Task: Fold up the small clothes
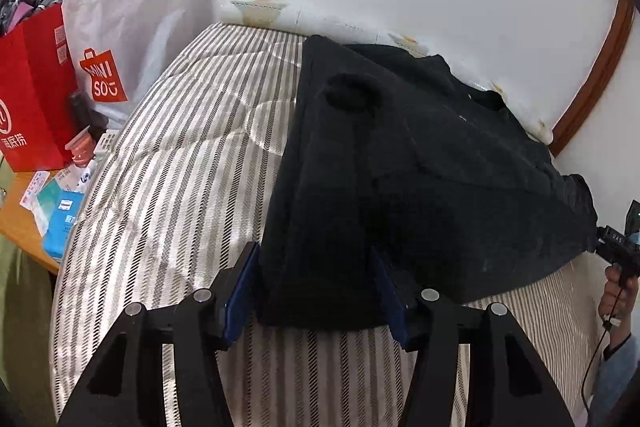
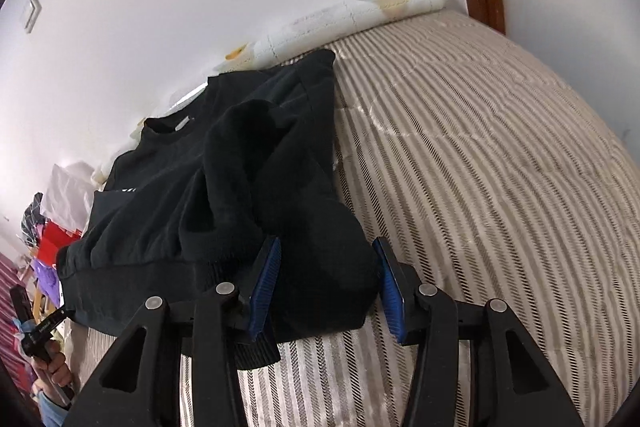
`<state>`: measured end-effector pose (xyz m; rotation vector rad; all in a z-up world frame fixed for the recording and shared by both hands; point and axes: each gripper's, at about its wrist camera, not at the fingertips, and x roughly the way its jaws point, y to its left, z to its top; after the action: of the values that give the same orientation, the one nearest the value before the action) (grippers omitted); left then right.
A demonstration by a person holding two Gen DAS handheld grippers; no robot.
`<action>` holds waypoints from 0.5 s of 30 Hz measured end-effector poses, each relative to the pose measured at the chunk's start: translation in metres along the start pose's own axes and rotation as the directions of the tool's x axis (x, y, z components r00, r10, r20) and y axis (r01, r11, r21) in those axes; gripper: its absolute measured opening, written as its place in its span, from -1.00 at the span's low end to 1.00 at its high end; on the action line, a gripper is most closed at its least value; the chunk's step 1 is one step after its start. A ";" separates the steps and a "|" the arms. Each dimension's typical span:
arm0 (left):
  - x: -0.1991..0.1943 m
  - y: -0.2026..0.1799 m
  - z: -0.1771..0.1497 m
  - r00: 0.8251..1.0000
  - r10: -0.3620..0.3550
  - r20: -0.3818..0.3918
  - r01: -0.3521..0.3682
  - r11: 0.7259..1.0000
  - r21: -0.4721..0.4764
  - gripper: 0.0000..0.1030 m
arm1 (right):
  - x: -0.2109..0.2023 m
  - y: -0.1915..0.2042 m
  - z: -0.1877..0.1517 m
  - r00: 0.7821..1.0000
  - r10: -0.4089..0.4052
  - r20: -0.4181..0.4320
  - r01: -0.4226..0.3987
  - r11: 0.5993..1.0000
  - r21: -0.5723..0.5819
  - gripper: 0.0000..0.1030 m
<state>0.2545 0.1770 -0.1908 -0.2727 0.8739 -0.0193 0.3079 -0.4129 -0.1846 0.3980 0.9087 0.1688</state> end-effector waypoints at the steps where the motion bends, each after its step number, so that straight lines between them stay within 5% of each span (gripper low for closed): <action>1: 0.000 -0.002 -0.001 1.000 0.012 0.005 -0.012 1.000 0.007 -0.02 | 0.002 0.000 0.000 1.000 0.010 -0.008 -0.010 1.000 0.003 -0.17; 3: -0.001 -0.006 -0.001 1.000 0.013 0.008 -0.013 1.000 0.011 -0.47 | -0.001 0.000 -0.001 0.999 0.032 -0.001 -0.032 0.999 -0.005 -0.53; 5: -0.006 -0.010 -0.003 1.000 0.020 0.012 -0.020 1.000 0.012 -0.71 | -0.009 0.002 -0.004 0.999 0.033 0.028 -0.032 0.999 -0.014 -0.65; 15: -0.053 -0.013 -0.035 1.000 -0.012 -0.004 0.012 0.999 0.032 -0.75 | -0.063 -0.003 -0.041 0.999 0.018 0.051 -0.017 1.000 -0.020 -0.70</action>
<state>0.1951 0.1636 -0.1691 -0.2475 0.8747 -0.0446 0.2369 -0.4244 -0.1628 0.3903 0.8526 0.1829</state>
